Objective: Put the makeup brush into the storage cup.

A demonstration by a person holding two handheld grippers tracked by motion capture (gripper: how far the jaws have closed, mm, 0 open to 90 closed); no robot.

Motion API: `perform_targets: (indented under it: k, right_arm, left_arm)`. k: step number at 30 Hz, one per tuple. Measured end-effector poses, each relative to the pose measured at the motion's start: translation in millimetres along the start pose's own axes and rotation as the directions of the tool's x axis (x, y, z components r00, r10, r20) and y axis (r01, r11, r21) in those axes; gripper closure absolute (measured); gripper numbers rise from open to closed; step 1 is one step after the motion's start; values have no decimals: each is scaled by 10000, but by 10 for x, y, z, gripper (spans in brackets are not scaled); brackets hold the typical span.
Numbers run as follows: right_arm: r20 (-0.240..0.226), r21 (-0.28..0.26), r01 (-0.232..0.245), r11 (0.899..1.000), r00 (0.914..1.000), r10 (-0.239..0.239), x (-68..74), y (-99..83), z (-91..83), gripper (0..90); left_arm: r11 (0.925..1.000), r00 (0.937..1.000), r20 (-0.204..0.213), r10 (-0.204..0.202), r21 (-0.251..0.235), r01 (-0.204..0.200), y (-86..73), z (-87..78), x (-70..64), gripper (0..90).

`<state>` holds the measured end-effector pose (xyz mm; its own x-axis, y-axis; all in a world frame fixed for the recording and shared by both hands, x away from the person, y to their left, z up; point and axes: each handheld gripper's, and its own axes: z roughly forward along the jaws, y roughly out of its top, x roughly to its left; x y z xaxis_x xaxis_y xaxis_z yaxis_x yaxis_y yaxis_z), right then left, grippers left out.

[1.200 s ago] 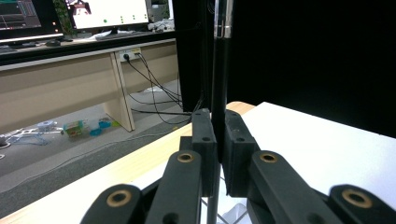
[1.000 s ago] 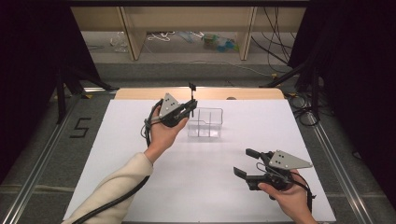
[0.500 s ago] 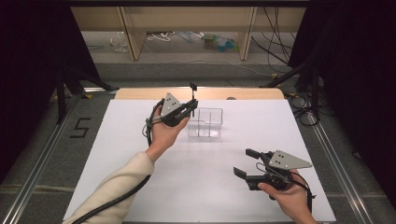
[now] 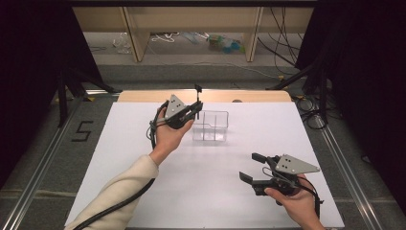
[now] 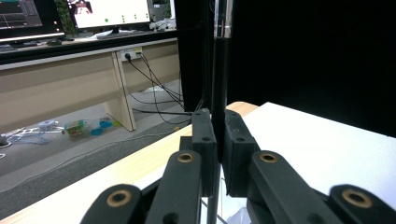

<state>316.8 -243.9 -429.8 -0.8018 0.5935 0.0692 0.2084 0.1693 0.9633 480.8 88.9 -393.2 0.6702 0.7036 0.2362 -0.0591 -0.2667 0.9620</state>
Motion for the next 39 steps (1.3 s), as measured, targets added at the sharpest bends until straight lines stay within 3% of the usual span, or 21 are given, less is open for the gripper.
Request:
perform_targets:
  k: [39]
  right_arm:
    - [-38, -1, 21, 10000, 10000, -21, -5, -4, 2, 212]
  left_arm:
    - [9999, 9999, -20, 122, 92, -122, -26, 71, 18, 851]
